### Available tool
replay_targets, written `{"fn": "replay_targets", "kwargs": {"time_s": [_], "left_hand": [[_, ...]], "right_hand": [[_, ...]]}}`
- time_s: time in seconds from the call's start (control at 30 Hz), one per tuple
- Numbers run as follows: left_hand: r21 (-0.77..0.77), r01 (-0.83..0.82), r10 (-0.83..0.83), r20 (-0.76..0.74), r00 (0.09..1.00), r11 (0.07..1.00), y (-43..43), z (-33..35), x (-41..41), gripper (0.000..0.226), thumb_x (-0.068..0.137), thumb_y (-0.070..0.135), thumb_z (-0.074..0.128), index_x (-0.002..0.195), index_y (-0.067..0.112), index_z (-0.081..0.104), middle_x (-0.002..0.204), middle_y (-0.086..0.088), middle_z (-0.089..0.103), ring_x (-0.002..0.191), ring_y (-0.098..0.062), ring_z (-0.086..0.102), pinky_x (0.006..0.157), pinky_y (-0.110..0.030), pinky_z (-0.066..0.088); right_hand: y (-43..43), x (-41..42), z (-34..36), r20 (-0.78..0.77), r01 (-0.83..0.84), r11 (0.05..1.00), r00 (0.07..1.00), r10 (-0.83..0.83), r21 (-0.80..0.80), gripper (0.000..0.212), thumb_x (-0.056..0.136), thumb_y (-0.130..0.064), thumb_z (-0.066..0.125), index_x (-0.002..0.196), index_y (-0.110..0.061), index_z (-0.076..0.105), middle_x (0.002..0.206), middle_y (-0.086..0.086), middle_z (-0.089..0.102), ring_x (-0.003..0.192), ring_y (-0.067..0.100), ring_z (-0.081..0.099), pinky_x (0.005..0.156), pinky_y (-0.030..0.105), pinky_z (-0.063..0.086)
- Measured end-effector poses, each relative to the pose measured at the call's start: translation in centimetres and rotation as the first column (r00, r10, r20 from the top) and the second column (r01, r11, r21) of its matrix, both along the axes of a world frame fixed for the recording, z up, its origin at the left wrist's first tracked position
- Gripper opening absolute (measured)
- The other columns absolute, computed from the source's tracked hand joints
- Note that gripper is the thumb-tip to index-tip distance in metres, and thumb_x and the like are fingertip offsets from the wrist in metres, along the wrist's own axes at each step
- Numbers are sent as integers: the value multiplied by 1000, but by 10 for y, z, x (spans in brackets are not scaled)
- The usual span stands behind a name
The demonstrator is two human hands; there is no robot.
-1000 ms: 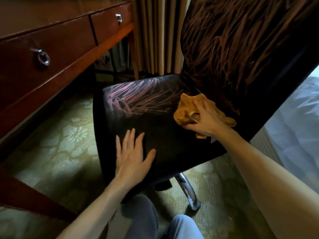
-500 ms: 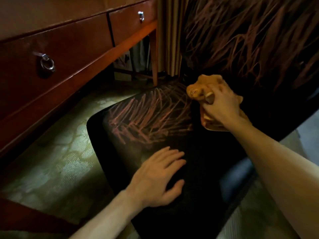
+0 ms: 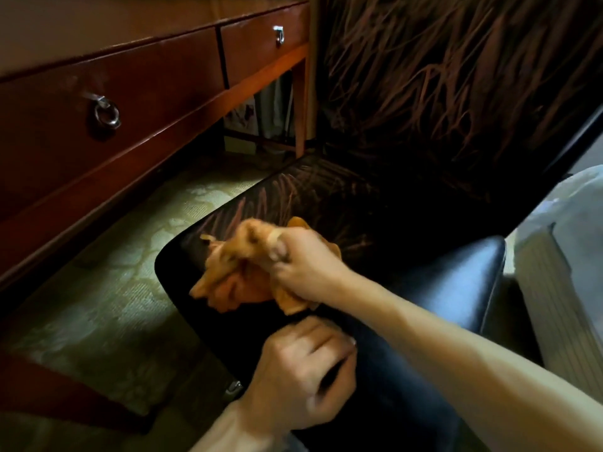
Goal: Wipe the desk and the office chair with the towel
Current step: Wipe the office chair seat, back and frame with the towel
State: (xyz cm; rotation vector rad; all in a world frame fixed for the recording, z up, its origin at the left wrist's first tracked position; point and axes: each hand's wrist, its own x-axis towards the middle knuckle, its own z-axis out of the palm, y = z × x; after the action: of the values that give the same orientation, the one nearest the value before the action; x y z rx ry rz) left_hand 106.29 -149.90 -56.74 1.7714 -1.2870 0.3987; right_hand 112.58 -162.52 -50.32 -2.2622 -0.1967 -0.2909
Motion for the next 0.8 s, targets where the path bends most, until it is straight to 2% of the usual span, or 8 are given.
{"fn": "replay_targets", "kwargs": {"time_s": [0.07,0.13,0.27,0.33,0.4,0.47,0.57,0.8], "left_hand": [[-71,-36,43,87,995,997,26,14,0,16,93,17,65,82,11,75,91,2,73,84,-21,68,72,-39,55],[-145,-106,122,103,987,984,49,34,11,22,96,18,60,83,9,75,92,1,72,84,-23,67,75,-39,54],[-158,-388,393,-1,919,908,65,66,56,21,99,24,53,96,13,71,98,6,66,95,-12,58,88,-24,43],[-62,-518,517,-23,855,853,67,62,77,19,96,27,56,100,15,70,102,5,66,98,-12,55,88,-23,40],[65,-619,620,-155,769,783,71,45,98,24,96,31,57,109,14,69,113,-2,67,109,-19,56,92,-31,40],[254,-683,709,-447,545,685,81,28,123,40,104,38,51,131,10,61,135,-13,60,130,-31,50,108,-42,38],[517,-529,707,-659,256,673,92,9,149,70,106,59,32,159,13,34,164,-16,33,152,-34,27,124,-49,22],[464,-502,664,-656,358,729,110,-10,132,68,105,62,33,153,15,43,156,-18,43,144,-35,38,118,-48,29]], "right_hand": [[-13,-7,11,77,177,954,977,-201,240,26,87,-21,69,63,-28,60,61,-26,63,58,-9,59,58,9,45],[-27,-10,28,177,257,852,912,-370,456,12,91,-15,68,85,-23,74,82,-19,75,81,-5,70,79,20,57],[-77,-8,54,430,529,779,650,-627,336,11,97,-38,63,100,-29,69,94,-20,70,93,-5,67,85,22,50],[-101,-4,51,400,615,786,707,-583,59,26,98,-32,61,118,-19,71,123,-3,68,121,19,63,105,38,47],[-104,-4,33,125,609,746,790,-600,-270,41,99,-28,60,139,-20,63,149,8,54,141,33,45,118,53,35],[-84,-11,9,-104,566,724,755,-647,-394,43,99,-30,61,142,-31,59,155,6,46,146,35,34,118,63,29],[-29,-23,-15,-65,506,794,829,-556,-335,41,96,-30,60,137,-37,62,146,-2,54,138,30,40,112,58,35],[65,-28,-1,-83,322,938,946,-313,130,16,95,-42,69,89,-27,70,86,-9,73,83,12,70,75,33,56]]}}
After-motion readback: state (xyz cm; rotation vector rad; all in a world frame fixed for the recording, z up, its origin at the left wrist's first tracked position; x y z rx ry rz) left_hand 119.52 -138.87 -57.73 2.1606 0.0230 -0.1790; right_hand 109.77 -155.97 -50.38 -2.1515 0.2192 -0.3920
